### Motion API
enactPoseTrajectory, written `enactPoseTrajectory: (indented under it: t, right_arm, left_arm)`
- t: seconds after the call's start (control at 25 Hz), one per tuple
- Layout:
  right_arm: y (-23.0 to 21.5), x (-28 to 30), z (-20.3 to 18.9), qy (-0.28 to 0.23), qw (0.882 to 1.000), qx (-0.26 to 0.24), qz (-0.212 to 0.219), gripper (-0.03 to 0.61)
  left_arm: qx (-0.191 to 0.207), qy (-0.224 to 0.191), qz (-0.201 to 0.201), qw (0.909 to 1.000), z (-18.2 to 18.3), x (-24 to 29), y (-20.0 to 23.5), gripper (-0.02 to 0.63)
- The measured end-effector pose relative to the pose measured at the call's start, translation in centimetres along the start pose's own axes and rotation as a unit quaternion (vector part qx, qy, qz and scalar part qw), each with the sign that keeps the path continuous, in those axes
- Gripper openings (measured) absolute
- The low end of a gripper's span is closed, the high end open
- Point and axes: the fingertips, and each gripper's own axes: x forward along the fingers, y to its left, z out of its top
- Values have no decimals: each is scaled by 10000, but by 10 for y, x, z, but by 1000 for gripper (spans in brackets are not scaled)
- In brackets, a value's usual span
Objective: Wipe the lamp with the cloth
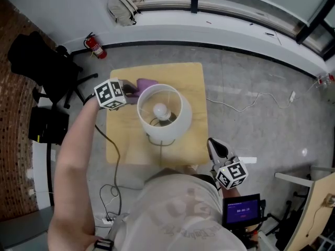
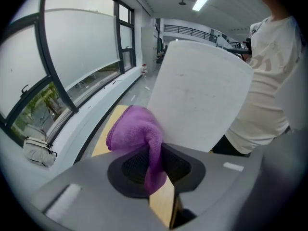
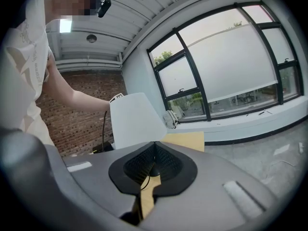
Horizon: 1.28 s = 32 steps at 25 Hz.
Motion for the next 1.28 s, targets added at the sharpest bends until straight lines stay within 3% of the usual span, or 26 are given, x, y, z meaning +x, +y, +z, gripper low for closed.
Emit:
enactPoseTrajectory:
  t: [0.16, 0.44, 0.68, 0.92, 1.08, 1.28]
  right_arm:
    - [3, 1, 2, -37, 9999, -63, 70, 14]
    - [17, 4, 14, -82, 9993, -252, 280, 14]
    - [24, 8, 20, -175, 9986, -299, 394, 14]
    - [30, 11, 24, -213, 9978, -403, 484, 14]
    - [37, 33, 36, -340, 9961, -483, 656, 14]
    - [40, 24, 28, -114, 9972, -469, 566, 14]
  left_arm:
    - [-203, -508, 165, 9984, 15, -16, -3, 69]
    - [-5, -933, 502, 9944, 48, -53, -15, 69]
    - [374, -1139, 931, 9884, 72, -86, -23, 69]
    - [904, -1465, 1466, 9741, 98, -121, -37, 69]
    - [731, -1341, 2156, 9645, 83, -142, -27, 69]
    - [261, -1411, 2416, 9597, 57, -107, -33, 69]
